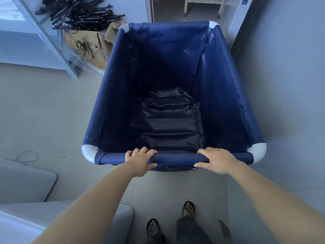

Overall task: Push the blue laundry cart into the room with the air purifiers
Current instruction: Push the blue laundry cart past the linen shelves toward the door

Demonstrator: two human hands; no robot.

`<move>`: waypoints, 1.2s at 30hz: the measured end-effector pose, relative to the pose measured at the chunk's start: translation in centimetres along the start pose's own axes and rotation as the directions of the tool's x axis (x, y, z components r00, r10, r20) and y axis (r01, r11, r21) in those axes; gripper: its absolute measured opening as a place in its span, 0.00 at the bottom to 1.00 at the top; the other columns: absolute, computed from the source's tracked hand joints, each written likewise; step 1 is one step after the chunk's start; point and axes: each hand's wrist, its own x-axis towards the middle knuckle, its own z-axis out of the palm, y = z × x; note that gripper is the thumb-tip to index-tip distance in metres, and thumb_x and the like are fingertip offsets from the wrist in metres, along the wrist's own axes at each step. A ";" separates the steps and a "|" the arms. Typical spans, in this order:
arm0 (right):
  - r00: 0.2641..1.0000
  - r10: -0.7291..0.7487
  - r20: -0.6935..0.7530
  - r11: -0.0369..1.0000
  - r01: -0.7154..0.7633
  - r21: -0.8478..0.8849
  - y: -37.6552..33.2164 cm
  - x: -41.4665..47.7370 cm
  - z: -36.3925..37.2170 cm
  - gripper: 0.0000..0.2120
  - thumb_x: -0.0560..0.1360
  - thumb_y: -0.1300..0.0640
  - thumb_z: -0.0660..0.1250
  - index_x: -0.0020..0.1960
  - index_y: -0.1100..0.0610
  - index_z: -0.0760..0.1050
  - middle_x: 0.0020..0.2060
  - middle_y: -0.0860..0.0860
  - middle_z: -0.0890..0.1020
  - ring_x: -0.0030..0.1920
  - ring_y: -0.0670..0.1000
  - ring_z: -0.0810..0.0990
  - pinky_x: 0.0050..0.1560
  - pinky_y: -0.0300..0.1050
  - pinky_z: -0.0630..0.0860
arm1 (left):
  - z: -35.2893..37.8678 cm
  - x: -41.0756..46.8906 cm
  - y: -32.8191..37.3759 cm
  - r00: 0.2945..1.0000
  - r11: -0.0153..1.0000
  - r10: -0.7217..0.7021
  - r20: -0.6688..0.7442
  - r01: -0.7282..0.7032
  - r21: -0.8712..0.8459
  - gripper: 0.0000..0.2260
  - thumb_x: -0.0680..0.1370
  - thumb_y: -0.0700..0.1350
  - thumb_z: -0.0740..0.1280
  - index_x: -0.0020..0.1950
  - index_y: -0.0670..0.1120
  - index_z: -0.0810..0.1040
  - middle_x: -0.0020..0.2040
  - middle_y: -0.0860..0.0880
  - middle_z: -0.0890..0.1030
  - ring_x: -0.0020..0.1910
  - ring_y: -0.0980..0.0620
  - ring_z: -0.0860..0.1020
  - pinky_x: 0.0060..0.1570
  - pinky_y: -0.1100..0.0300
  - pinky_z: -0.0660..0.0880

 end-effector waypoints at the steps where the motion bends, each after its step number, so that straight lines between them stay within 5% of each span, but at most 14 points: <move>1: 1.000 0.006 -0.002 1.000 -0.006 0.007 -0.5 -0.3 0.4 0.23 0.71 0.30 0.56 0.56 0.45 0.68 0.48 0.45 0.75 0.50 0.51 0.75 0.45 0.45 0.66 | 0.2 -0.3 -0.4 1.000 1.000 0.007 0.001 -0.007 0.004 0.20 0.79 0.60 0.54 0.71 0.60 0.58 0.66 0.53 0.67 0.65 0.47 0.66 0.68 0.48 0.56; 8: 0.998 0.042 -0.043 0.999 -0.041 0.028 -3.8 -2.3 2.6 0.25 0.71 0.29 0.56 0.60 0.44 0.68 0.47 0.45 0.66 0.53 0.49 0.70 0.45 0.45 0.64 | 1.0 -2.4 -2.4 0.998 1.000 0.003 0.065 -0.005 0.023 0.20 0.78 0.62 0.57 0.69 0.60 0.61 0.64 0.52 0.69 0.63 0.46 0.68 0.64 0.48 0.58; 20: 0.998 0.063 0.000 0.997 -0.063 0.036 -6.3 -5.6 4.8 0.26 0.70 0.28 0.55 0.60 0.43 0.68 0.46 0.44 0.67 0.52 0.49 0.69 0.45 0.45 0.64 | 3.8 -5.8 -3.4 0.999 1.000 0.021 0.031 -0.022 0.004 0.20 0.78 0.65 0.51 0.68 0.61 0.63 0.62 0.53 0.70 0.61 0.48 0.68 0.63 0.50 0.58; 29: 0.998 0.020 0.059 0.992 -0.027 0.122 -7.1 -7.3 4.9 0.24 0.73 0.32 0.56 0.62 0.46 0.69 0.54 0.47 0.71 0.56 0.50 0.71 0.54 0.47 0.68 | 5.2 -7.3 -3.3 1.000 0.999 0.022 0.006 -0.022 -0.038 0.19 0.78 0.64 0.51 0.66 0.61 0.65 0.61 0.54 0.70 0.61 0.51 0.67 0.61 0.51 0.58; 36: 0.999 -0.005 0.054 0.990 -0.003 0.141 -7.2 -7.6 5.1 0.23 0.74 0.33 0.56 0.60 0.46 0.70 0.53 0.46 0.72 0.56 0.50 0.72 0.51 0.44 0.67 | 5.4 -7.8 -2.8 1.000 0.996 0.016 -0.020 -0.017 -0.086 0.17 0.79 0.63 0.49 0.65 0.61 0.66 0.60 0.55 0.70 0.60 0.52 0.67 0.61 0.51 0.57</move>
